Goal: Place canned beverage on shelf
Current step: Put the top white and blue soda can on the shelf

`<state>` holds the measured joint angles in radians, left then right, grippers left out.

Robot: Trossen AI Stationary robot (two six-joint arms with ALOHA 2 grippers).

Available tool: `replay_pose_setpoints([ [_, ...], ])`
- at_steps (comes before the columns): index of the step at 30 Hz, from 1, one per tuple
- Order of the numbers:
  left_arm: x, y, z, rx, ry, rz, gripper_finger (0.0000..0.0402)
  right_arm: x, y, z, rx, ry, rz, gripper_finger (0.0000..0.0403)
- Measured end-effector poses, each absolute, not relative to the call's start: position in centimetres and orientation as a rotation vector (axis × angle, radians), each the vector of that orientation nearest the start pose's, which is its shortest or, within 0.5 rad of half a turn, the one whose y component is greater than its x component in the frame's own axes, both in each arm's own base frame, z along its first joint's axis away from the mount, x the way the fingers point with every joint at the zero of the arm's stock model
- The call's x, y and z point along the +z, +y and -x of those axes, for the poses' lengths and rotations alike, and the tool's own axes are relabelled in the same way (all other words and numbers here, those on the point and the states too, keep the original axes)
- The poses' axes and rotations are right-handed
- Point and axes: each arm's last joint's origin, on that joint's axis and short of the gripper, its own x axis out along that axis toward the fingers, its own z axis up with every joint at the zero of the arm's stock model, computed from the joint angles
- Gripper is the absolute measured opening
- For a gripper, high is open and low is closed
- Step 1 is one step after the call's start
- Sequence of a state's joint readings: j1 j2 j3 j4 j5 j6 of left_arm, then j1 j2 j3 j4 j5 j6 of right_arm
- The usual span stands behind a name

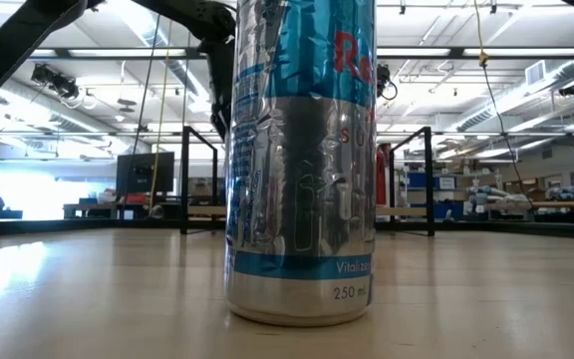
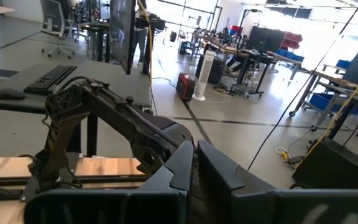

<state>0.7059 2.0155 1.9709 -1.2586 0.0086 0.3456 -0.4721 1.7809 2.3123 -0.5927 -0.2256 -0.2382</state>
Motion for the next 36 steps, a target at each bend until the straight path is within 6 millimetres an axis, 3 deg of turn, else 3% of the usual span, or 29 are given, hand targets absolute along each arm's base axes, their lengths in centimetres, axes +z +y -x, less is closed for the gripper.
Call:
replay_pose_setpoints([
  [28, 29.9, 26.2, -30.9, 0.360, 1.312, 0.167, 0.0314, 53.0, -15.4, -31.6, -0.237, 0.100, 0.211, 0.0031],
  [36, 31.8, 26.0, -30.8, 0.375, 1.277, 0.151, 0.0314, 52.8, -15.4, -31.6, -0.234, 0.122, 0.203, 0.0031],
])
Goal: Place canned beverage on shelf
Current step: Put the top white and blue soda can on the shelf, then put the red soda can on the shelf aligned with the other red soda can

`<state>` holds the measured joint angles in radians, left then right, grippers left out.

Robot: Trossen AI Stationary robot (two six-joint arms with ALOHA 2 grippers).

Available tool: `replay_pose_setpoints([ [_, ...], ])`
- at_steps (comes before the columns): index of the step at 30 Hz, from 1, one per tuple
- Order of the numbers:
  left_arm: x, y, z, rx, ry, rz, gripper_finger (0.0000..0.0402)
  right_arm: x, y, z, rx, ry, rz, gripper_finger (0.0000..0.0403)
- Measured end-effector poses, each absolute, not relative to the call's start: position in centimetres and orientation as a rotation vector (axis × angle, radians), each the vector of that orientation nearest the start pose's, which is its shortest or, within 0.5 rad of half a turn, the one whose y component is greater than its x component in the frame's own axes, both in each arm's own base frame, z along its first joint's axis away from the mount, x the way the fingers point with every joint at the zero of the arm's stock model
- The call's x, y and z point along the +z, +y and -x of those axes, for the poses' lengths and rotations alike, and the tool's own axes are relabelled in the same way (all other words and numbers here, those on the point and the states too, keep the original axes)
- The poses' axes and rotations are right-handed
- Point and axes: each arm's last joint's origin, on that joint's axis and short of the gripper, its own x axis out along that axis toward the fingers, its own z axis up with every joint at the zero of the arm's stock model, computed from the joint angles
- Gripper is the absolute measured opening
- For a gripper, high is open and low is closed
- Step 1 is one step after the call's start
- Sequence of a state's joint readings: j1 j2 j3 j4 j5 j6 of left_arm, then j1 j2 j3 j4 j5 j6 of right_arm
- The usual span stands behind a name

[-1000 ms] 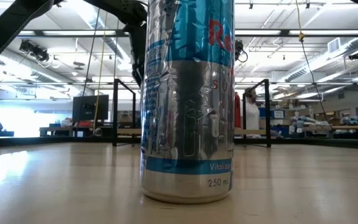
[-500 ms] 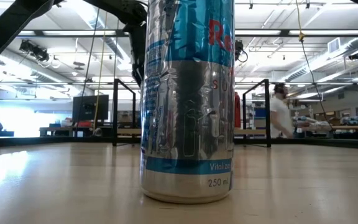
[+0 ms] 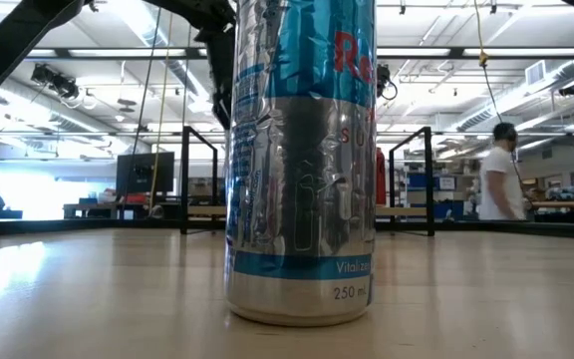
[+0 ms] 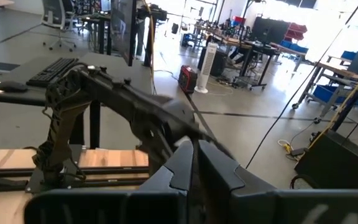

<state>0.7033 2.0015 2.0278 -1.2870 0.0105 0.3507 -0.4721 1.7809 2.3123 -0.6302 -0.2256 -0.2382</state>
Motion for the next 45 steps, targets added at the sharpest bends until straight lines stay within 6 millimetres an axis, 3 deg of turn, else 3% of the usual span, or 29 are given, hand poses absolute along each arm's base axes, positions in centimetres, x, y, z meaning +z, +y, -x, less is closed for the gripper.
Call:
replay_pose_setpoints([
  [10, 36.5, 25.4, -30.1, 0.417, 1.197, 0.138, 0.0314, 52.5, -15.4, -31.5, -0.230, 0.153, 0.191, 0.0031],
  [19, 40.4, 23.8, -28.3, 0.411, 1.133, 0.133, 0.0314, 50.7, -15.3, -31.0, -0.214, 0.337, 0.123, 0.0031],
  [28, 41.4, 22.2, -27.0, 0.351, 1.142, 0.206, 0.0314, 50.6, -14.9, -29.3, -0.240, 0.431, 0.085, 0.0031],
  [39, 42.3, 20.8, -27.0, 0.360, 1.110, 0.232, 0.0314, 51.9, -13.1, -25.2, -0.345, 0.504, 0.029, 0.0031],
  [45, 44.3, 18.3, -24.7, 0.366, 1.064, 0.216, 0.0314, 52.9, -11.9, -22.8, -0.408, 0.495, 0.009, 0.0031],
])
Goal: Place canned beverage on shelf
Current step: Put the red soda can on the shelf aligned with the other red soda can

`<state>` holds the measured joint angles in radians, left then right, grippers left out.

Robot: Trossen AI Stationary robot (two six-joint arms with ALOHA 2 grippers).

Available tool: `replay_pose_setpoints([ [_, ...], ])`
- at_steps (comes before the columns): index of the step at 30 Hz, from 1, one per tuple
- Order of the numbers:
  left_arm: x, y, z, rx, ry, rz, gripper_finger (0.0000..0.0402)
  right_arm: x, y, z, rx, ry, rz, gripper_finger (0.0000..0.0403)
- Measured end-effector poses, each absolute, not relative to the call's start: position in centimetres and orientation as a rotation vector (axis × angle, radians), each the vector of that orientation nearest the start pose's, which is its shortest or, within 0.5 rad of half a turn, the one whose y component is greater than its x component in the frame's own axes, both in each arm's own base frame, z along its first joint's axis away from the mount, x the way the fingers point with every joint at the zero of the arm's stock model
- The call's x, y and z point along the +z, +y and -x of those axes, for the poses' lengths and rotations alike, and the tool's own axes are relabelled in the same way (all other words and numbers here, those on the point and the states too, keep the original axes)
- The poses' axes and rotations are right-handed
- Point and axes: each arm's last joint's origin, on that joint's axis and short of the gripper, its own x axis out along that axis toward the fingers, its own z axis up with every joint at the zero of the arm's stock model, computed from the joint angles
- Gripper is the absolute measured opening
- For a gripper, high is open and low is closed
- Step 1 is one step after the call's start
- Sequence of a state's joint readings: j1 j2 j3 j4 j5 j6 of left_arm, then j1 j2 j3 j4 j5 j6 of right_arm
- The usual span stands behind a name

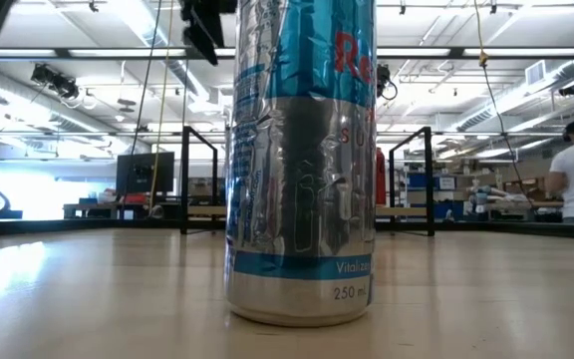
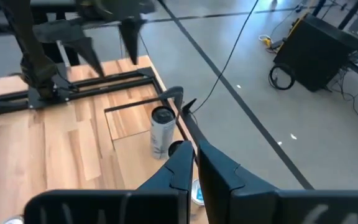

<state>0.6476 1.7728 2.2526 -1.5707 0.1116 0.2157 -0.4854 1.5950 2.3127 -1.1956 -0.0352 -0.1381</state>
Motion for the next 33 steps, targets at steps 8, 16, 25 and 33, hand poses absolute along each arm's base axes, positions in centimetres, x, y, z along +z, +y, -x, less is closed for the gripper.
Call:
replay_pose_setpoints([
  [8, 45.0, 14.1, -20.4, 0.364, 1.037, 0.218, 0.0314, 54.2, -10.0, -19.8, -0.461, 0.459, -0.033, 0.0031],
  [16, 43.6, 11.3, -17.9, 0.377, 0.902, 0.198, 0.0314, 54.2, -7.4, -17.6, -0.522, 0.482, -0.083, 0.0031],
  [25, 40.2, 9.2, -16.4, 0.362, 0.856, 0.219, 0.0314, 50.7, -5.8, -16.8, -0.655, 0.544, -0.163, 0.0031],
  [33, 37.0, 7.9, -16.8, 0.318, 0.690, 0.168, 0.0314, 46.3, -4.6, -17.2, -0.644, 0.535, -0.219, 0.0031],
])
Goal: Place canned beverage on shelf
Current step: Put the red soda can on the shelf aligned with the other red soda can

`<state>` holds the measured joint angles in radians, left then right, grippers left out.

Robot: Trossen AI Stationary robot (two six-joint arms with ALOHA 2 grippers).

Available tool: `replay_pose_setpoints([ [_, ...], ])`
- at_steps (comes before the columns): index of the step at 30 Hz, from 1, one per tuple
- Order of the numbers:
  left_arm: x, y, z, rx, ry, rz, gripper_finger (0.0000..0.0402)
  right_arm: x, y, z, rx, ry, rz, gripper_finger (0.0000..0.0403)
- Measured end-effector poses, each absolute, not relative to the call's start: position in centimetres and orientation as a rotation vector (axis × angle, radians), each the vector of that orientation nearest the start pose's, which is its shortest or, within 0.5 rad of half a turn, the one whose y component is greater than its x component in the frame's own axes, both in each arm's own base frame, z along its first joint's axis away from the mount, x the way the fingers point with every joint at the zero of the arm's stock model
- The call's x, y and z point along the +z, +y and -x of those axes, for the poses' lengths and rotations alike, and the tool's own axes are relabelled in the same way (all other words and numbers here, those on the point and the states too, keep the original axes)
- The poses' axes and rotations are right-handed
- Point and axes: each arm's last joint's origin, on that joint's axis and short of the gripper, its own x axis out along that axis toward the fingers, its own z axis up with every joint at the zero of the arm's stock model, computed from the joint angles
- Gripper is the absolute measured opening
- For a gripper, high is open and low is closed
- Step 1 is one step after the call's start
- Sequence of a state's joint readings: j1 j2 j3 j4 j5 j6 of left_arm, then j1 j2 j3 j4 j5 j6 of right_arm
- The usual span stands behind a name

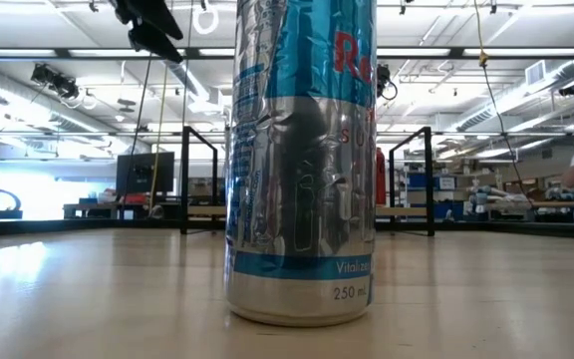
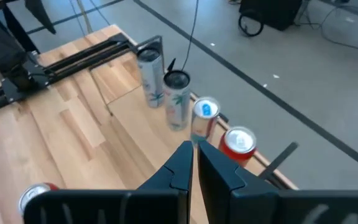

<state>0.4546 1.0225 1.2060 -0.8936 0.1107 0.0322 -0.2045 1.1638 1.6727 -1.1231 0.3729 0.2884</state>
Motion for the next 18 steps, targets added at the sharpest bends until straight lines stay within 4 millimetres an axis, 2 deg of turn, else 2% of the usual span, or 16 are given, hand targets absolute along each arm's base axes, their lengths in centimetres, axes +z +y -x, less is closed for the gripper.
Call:
replay_pose_setpoints([
  [8, 33.7, 7.2, -18.4, 0.270, 0.615, 0.154, 0.0314, 42.3, -4.2, -18.4, -0.602, 0.534, -0.222, 0.0031],
  [18, 31.7, 5.8, -20.4, 0.171, 0.482, 0.060, 0.0314, 37.1, -4.2, -21.2, -0.471, 0.602, -0.253, 0.0031],
])
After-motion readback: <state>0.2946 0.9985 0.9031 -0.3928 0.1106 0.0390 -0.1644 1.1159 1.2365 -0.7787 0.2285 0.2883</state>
